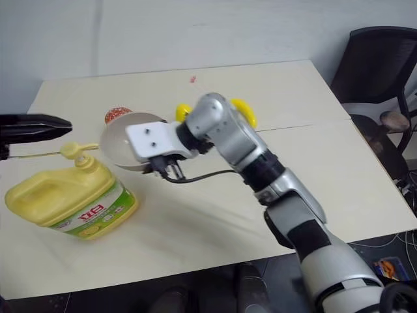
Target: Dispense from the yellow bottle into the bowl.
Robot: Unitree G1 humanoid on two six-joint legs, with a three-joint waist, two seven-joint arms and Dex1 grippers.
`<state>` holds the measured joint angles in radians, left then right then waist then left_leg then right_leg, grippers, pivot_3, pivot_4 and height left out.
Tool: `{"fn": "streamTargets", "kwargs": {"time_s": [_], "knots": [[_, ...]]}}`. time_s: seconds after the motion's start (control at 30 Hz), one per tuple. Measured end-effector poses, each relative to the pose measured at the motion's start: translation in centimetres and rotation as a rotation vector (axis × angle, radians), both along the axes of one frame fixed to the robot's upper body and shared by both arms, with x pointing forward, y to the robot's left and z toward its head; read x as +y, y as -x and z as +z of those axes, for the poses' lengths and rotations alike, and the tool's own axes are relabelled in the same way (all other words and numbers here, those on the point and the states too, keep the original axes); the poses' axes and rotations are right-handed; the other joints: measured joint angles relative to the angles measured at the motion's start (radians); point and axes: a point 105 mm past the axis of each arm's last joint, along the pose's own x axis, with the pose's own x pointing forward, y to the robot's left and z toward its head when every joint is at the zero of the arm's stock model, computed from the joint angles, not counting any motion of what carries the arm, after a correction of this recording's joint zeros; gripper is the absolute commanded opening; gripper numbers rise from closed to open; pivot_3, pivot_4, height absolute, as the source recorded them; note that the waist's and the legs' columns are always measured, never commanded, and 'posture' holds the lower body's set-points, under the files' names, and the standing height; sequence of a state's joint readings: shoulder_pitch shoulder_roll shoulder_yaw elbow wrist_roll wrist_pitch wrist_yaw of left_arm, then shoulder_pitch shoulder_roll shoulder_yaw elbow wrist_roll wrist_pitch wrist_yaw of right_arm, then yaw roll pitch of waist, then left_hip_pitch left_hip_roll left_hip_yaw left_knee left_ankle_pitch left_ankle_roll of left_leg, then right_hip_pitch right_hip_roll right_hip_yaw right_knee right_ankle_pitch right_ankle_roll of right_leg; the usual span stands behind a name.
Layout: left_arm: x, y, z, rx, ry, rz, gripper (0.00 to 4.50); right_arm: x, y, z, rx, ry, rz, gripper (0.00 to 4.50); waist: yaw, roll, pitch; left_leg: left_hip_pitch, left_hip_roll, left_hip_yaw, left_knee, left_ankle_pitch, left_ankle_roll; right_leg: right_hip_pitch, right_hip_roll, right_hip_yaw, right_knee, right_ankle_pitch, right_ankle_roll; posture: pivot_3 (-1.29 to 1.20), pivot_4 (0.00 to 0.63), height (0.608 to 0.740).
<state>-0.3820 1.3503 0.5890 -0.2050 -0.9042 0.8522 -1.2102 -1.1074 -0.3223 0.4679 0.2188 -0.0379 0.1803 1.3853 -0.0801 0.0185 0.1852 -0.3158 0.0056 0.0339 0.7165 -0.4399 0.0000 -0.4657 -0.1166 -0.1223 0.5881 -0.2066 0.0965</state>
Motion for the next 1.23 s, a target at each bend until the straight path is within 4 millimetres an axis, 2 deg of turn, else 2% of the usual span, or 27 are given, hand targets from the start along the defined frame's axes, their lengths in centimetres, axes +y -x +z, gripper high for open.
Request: {"fn": "streamTargets", "kwargs": {"time_s": [0.1, 0.13, 0.3, 0.33, 0.47, 0.6, 0.73, 0.83, 0.9, 1.0, 1.1, 1.23], "knots": [[-0.6, 0.8, -1.0, 0.041, -0.035, -0.016, 2.36, -5.4, -1.0, -3.6, 0.058, 0.049, -0.150, 0.00, 0.013, -0.001, 0.001, -0.002, 0.000, 0.000, 0.001, 0.000, 0.000, 0.000, 0.000, -0.001, -0.003, 0.000, 0.000, 0.00, 0.150, 0.740], [-0.8, 0.9, -1.2, 0.050, -0.041, -0.023, 2.67, -6.6, -1.2, -4.9, 0.081, 0.068, -0.193, 0.00, 0.015, -0.003, 0.003, -0.003, 0.000, 0.002, 0.002, 0.000, 0.000, 0.000, 0.000, 0.000, -0.004, 0.000, 0.000, 0.00, 0.150, 0.740], [-2.3, 2.1, -2.3, 0.072, -0.065, -0.093, 4.29, -9.7, -2.1, -7.7, -0.031, 0.043, -0.327, 0.00, 0.001, -0.004, 0.006, 0.002, 0.004, 0.005, 0.002, 0.002, -0.004, 0.000, 0.002, 0.003, 0.002, 0.001, -0.003, 0.00, 0.150, 0.740], [-2.6, 2.3, -2.6, 0.078, -0.072, -0.106, 4.47, -10.5, -2.2, -8.2, -0.034, 0.039, -0.357, 0.00, 0.002, -0.004, 0.006, 0.002, 0.004, 0.005, 0.002, 0.002, -0.005, 0.001, 0.003, 0.003, 0.002, 0.001, -0.004, 0.00, 0.150, 0.740], [-3.2, 2.6, -2.8, 0.071, -0.073, -0.134, 4.47, -11.9, -2.4, -9.4, -0.013, -0.017, -0.447, 0.00, 0.004, -0.004, 0.006, 0.002, 0.005, 0.005, 0.003, 0.002, -0.005, 0.001, 0.003, 0.003, 0.002, 0.002, -0.005, 0.00, 0.150, 0.740], [-3.4, 2.5, -2.9, 0.050, -0.071, -0.145, 4.50, -12.2, -2.4, -10.0, -0.001, -0.081, -0.501, 1.23, 0.009, -0.004, 0.006, 0.002, 0.005, 0.005, 0.003, 0.002, -0.005, 0.001, 0.003, 0.003, 0.001, 0.002, -0.005, 0.00, 0.150, 0.740], [-3.6, 2.3, -3.0, 0.036, -0.078, -0.156, 4.50, -12.8, -2.1, -10.5, 0.035, -0.101, -0.525, 2.65, 0.024, -0.004, 0.006, 0.002, 0.005, 0.005, 0.003, 0.002, -0.005, 0.001, 0.003, 0.003, 0.001, 0.002, -0.005, 0.00, 0.150, 0.740], [-3.6, 2.1, -3.2, 0.039, -0.078, -0.165, 4.50, -14.4, -1.6, -9.4, 0.049, -0.092, -0.533, 3.64, 0.037, -0.003, 0.006, 0.001, 0.005, 0.004, 0.004, 0.003, -0.004, 0.001, 0.003, 0.003, 0.001, 0.002, -0.005, 0.00, 0.150, 0.740], [-3.3, 1.9, -3.1, 0.038, -0.072, -0.161, 4.50, -16.1, -0.7, -7.5, 0.081, -0.084, -0.523, 4.29, 0.050, -0.003, 0.006, 0.000, 0.005, 0.004, 0.004, 0.002, -0.004, 0.001, 0.004, 0.002, 0.000, 0.002, -0.005, 0.00, 0.150, 0.740], [-2.9, 1.8, -3.4, 0.041, -0.082, -0.154, 4.50, -18.8, 1.1, -3.5, 0.143, -0.085, -0.494, 4.29, 0.056, -0.003, 0.006, 0.000, 0.005, 0.004, 0.004, 0.002, -0.004, 0.002, 0.004, 0.002, -0.001, 0.003, -0.006, 0.00, 0.150, 0.740], [-2.5, 1.8, -3.8, 0.052, -0.095, -0.142, 4.50, -21.9, 2.1, 0.1, 0.192, -0.068, -0.538, 4.29, 0.055, -0.004, 0.006, 0.000, 0.006, 0.005, 0.004, 0.002, -0.003, 0.002, 0.004, 0.002, -0.002, 0.004, -0.006, 0.00, 0.150, 0.740], [-2.2, 1.9, -3.8, 0.041, -0.083, -0.130, 4.50, -25.7, 2.6, 1.8, 0.315, -0.074, -0.661, 4.29, 0.053, -0.004, 0.006, 0.000, 0.006, 0.007, 0.004, 0.002, -0.002, 0.002, 0.005, 0.003, -0.002, 0.004, -0.006, 0.00, 0.150, 0.740]]}}
